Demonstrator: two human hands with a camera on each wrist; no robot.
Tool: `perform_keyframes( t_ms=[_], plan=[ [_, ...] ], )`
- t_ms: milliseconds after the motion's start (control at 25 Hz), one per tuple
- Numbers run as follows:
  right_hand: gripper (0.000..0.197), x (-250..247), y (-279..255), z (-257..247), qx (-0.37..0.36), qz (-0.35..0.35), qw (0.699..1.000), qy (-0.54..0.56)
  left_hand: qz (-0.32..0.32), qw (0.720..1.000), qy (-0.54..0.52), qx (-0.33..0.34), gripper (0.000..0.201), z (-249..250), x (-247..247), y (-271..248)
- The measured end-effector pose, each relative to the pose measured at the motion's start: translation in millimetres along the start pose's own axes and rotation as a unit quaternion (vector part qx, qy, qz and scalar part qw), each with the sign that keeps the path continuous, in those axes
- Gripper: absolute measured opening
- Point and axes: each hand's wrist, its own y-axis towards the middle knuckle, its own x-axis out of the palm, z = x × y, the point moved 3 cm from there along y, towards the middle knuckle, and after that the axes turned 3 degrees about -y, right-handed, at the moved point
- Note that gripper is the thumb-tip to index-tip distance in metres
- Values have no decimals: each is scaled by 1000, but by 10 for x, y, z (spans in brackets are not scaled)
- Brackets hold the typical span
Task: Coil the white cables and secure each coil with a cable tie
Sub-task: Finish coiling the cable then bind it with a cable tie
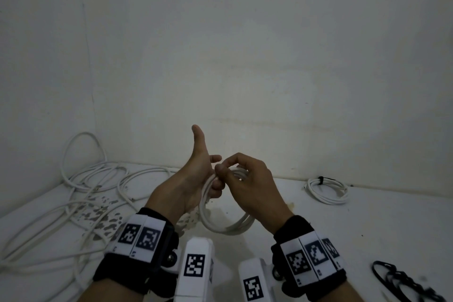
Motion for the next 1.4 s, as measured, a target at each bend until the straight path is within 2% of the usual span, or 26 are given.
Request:
perform_keyframes(
  t_ms=[120,240,360,480,560,720,840,1000,1200,1400],
  plan=[
    [17,16,-15,-5,11,6,999,33,-21,999,41,6,96,15,-23,-6],
    [19,-80,11,6,23,64,996,61,-66,994,84,3,83,-11,-51,-27],
    [19,-134,11,15,50,88,988,118,-87,995,40,2,65,-67,-12,-33],
    [21,-152,2,40,82,101,982,137,-105,994,7,-28,55,-96,29,-50],
    [21,-136,18,81,105,95,979,150,-77,996,22,-26,55,-80,26,-42],
    [19,-76,24,107,125,64,974,177,45,996,70,33,46,-62,-17,17],
    [19,-121,11,49,155,19,972,176,82,989,114,52,41,-78,-4,34],
    [22,-230,7,4,170,-40,969,177,43,990,120,63,45,-66,16,23],
    [27,-225,23,-15,155,-17,969,191,-50,998,42,25,46,-8,-37,1],
    [26,-243,25,-5,165,1,962,217,-30,998,49,11,40,-42,-45,20]
  ],
)
